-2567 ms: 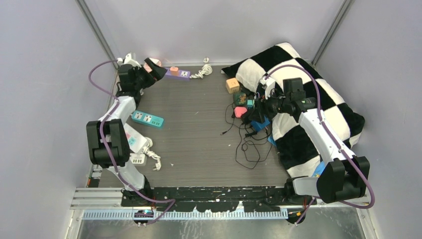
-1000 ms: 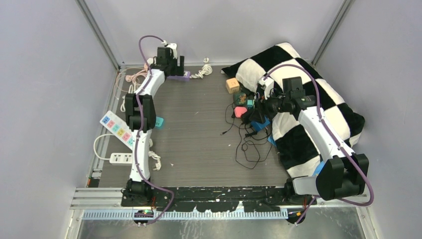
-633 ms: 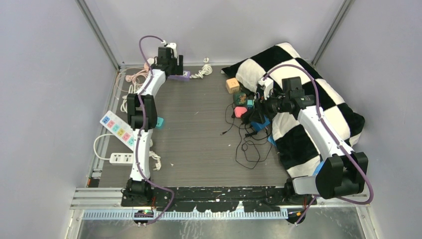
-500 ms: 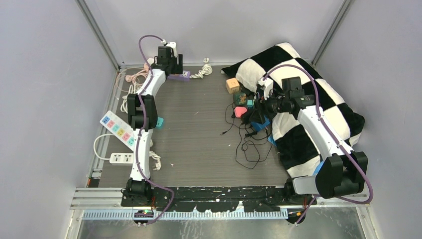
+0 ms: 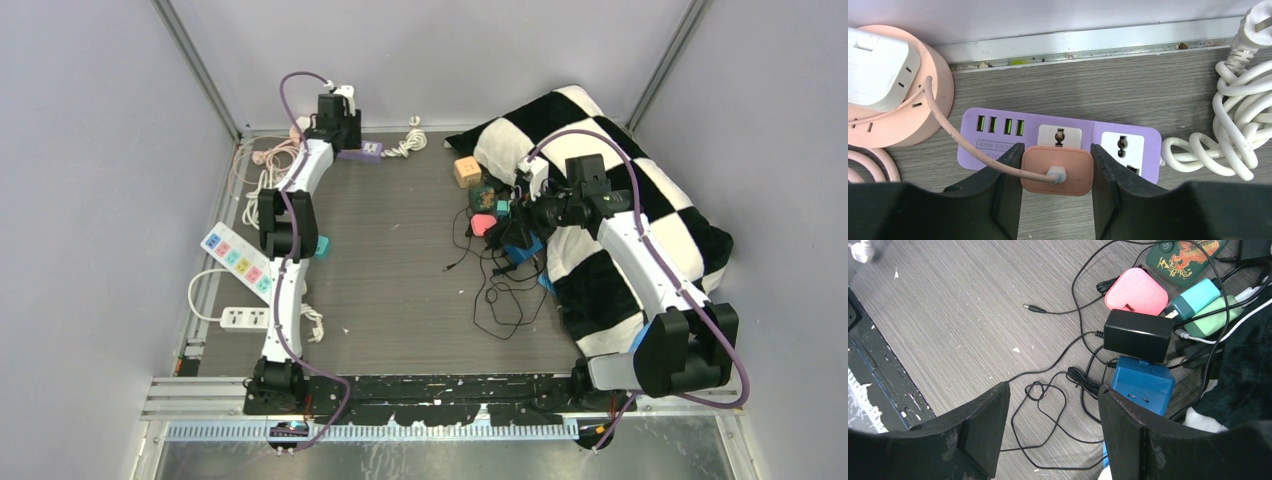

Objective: Pull the plug off the socket
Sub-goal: Move the socket to the center of the board.

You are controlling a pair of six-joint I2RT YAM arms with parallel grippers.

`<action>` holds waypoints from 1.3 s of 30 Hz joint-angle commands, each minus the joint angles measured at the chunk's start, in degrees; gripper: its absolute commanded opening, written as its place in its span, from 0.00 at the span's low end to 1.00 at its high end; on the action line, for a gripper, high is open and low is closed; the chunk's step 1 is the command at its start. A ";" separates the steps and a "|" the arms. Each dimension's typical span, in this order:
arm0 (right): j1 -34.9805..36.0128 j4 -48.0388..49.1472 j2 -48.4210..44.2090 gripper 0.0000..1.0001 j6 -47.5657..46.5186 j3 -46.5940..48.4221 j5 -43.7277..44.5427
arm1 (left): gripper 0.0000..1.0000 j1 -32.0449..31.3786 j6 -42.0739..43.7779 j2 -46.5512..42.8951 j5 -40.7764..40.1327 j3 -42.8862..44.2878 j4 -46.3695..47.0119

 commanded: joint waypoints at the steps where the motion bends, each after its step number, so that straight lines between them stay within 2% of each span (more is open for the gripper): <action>1: -0.14 0.58 0.29 0.70 -0.96 2.35 -0.26 | 0.35 0.32 0.14 0.28 0.20 2.94 1.48; 5: -0.15 0.53 0.44 0.70 -0.92 2.35 -0.21 | 0.10 0.32 0.89 0.14 2.13 3.05 0.95; 7: -0.12 0.55 0.39 0.70 -0.93 2.35 -0.21 | 0.01 0.32 1.45 -0.44 3.41 2.47 0.81; 11: -0.11 0.38 0.28 0.70 -0.92 2.42 -0.21 | 0.00 0.32 1.71 -4.48 6.63 -3.04 3.88; 15: -0.12 0.36 0.06 0.70 -0.86 2.38 -0.21 | 0.00 0.16 1.76 -10.91 11.78 -13.48 9.58; 19: -0.13 0.57 -0.13 0.70 -1.16 2.16 0.66 | 0.00 0.15 4.29 -17.03 21.07 -22.64 14.22; 28: -0.11 0.86 -1.32 0.70 -0.77 1.76 0.05 | 0.00 0.15 3.42 -26.56 36.54 -39.43 23.67; 33: -0.15 1.29 -1.92 0.70 -0.92 1.18 -0.59 | 0.00 -0.78 2.50 -32.49 38.77 -51.19 30.95; 39: -0.11 1.54 -2.91 0.70 -1.24 0.53 -3.01 | 0.00 -3.93 3.34 -42.21 36.18 -66.67 35.87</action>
